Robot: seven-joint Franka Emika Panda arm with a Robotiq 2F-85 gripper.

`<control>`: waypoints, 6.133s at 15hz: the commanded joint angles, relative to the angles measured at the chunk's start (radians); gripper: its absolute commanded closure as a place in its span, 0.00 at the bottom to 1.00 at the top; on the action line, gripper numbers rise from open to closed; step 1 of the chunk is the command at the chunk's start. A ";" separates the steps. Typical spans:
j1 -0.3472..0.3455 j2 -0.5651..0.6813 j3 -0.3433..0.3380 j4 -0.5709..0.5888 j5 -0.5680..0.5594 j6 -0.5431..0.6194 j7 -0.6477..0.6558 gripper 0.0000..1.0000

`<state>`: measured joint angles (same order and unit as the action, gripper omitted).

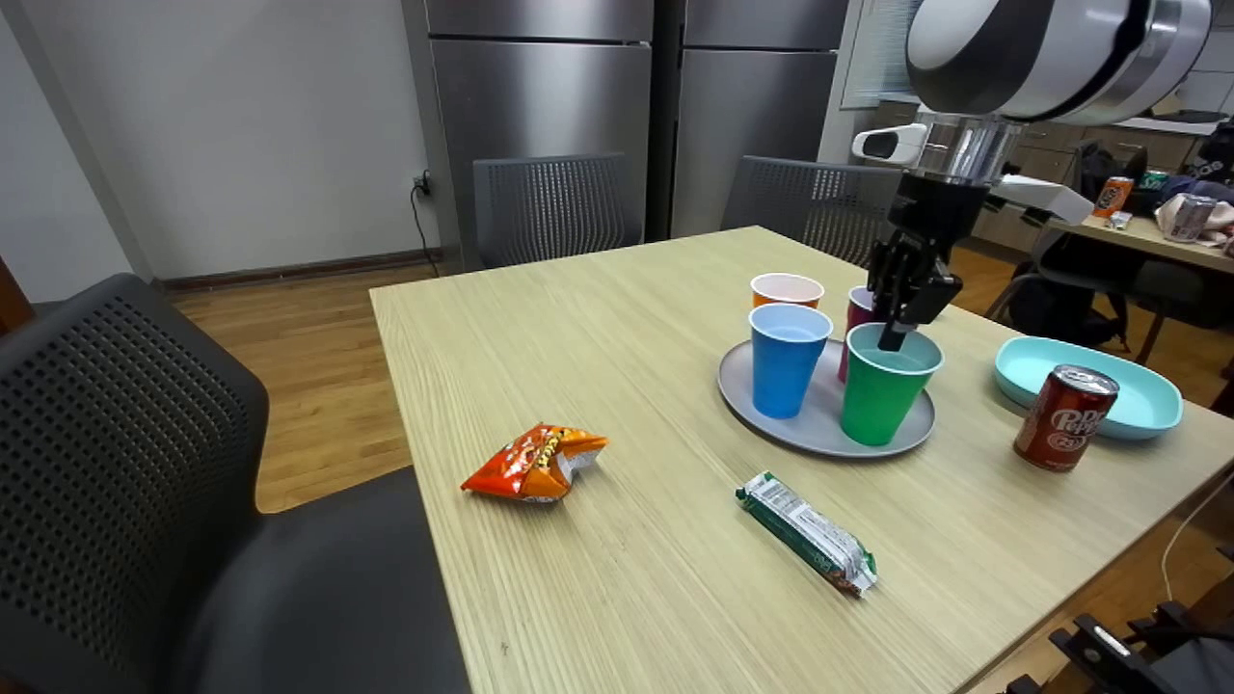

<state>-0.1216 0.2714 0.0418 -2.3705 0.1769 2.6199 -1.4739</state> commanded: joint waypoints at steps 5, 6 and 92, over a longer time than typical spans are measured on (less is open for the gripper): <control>-0.027 0.002 0.021 0.021 0.004 -0.029 -0.030 0.03; -0.029 -0.003 0.023 0.018 0.009 -0.029 -0.034 0.00; -0.030 0.716 -0.303 0.994 -0.035 -0.326 2.094 0.00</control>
<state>-0.1428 0.9480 -0.2595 -1.4564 0.1317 2.3571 0.5864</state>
